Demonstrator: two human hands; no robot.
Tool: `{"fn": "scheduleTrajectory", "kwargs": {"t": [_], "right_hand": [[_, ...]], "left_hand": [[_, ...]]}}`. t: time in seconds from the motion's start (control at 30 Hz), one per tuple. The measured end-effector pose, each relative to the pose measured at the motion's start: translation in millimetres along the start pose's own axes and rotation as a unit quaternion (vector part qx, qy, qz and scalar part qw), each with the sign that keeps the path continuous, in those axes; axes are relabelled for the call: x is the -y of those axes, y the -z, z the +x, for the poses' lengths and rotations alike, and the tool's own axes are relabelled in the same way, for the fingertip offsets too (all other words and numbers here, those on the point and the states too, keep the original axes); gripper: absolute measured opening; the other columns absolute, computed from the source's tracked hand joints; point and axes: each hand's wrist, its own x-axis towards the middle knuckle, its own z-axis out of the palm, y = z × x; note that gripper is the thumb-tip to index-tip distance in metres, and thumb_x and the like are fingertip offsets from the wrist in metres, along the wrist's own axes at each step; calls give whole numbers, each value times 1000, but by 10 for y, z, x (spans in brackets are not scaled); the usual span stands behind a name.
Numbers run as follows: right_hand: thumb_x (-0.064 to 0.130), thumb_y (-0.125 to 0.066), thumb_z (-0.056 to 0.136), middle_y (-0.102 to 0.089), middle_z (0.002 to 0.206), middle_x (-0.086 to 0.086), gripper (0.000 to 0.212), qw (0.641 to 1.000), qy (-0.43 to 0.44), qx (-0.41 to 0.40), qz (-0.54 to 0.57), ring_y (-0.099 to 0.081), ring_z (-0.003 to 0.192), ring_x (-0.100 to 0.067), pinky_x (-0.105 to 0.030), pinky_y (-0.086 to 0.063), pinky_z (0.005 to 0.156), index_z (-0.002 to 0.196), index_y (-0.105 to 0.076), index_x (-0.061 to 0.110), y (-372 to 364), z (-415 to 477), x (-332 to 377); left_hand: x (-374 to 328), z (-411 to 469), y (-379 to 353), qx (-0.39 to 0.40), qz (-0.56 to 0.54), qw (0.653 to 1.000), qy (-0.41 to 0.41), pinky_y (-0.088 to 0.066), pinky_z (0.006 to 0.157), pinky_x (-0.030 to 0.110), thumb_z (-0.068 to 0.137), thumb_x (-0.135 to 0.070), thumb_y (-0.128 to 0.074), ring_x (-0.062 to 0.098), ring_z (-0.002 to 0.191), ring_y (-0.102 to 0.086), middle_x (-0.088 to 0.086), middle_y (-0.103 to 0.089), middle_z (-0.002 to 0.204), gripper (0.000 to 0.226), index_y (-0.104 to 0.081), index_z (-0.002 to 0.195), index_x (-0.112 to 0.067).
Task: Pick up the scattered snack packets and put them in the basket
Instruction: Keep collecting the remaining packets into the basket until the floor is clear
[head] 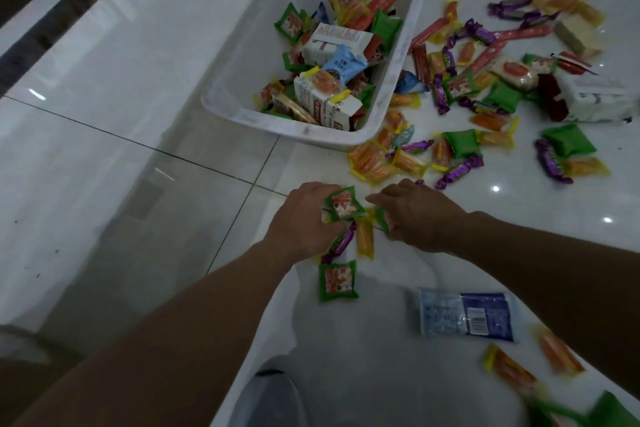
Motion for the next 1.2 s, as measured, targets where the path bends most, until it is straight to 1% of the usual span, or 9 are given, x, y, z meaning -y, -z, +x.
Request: {"fn": "scheduleTrajectory", "kwargs": {"t": [0.1,0.33,0.5,0.63,0.7,0.8,0.93,1.07,1.2], "right_hand": [[35,-64,89,-43,134,-6,71,1000,-16,-4,5,-39,121,-24,-37,-46,83,148,-28,22,-23,8,-6],[44,-65,85,-42,122,-9,59,999,-35,0,33,-37,116,-25,-35,-41,81,131,-45,13,-31,19,-47],[43,-67,84,-44,123,-10,58,997,-31,-26,67,-39,115,-25,-36,-42,82,128,-47,11,-44,-30,-87],[43,-72,80,-53,117,-10,58,993,-49,-57,87,-44,109,-26,-36,-40,82,120,-48,10,-53,-64,-114],[42,-74,78,-54,118,-10,63,992,-56,-60,99,-49,108,-28,-36,-41,84,125,-47,11,-59,-77,-128],[39,-78,75,-52,119,-11,70,989,-71,-44,122,-55,104,-31,-36,-46,85,133,-48,12,-57,-97,-146],[29,-82,72,-49,114,-12,61,982,-84,-41,164,-53,101,-31,-35,-44,83,124,-56,9,-69,-189,-168],[22,-81,73,-54,114,-14,54,975,-89,-80,186,-52,105,-31,-37,-45,88,120,-58,7,-43,-328,-174],[20,-84,70,-65,100,-11,46,951,-115,-145,247,-60,91,-25,-34,-49,79,110,-64,8,184,-461,-154]], "left_hand": [[16,48,-89,17,6,1000,6,-35,107,36,76,-33,-76,22,128,-42,5,-47,138,67,-50,136,-24],[-5,182,-204,52,43,997,27,-32,111,42,80,-35,-73,29,134,-33,12,-34,148,70,-42,142,-27],[-68,297,-262,25,83,996,25,-39,101,40,88,-30,-65,29,121,-41,11,-47,134,56,-44,140,-26],[-188,338,-262,9,80,996,28,-46,91,43,84,-21,-68,32,110,-46,13,-48,115,59,-44,138,-29],[-225,331,-274,-8,56,998,32,-48,86,40,83,-15,-69,32,103,-51,11,-47,110,59,-47,135,-28],[-256,300,-272,-17,38,998,37,-44,80,32,82,-11,-71,31,98,-52,8,-44,105,50,-52,127,-21],[-304,224,-207,-38,29,998,33,-42,73,33,79,-9,-72,28,93,-51,9,-48,100,39,-51,112,-13],[-422,127,-113,-67,-10,998,17,-49,74,44,80,-5,-69,26,85,-57,10,-60,92,32,-49,104,-13],[-595,53,23,-74,-66,995,11,-54,76,44,80,-4,-72,23,87,-62,3,-61,91,35,-48,96,-23]]}}
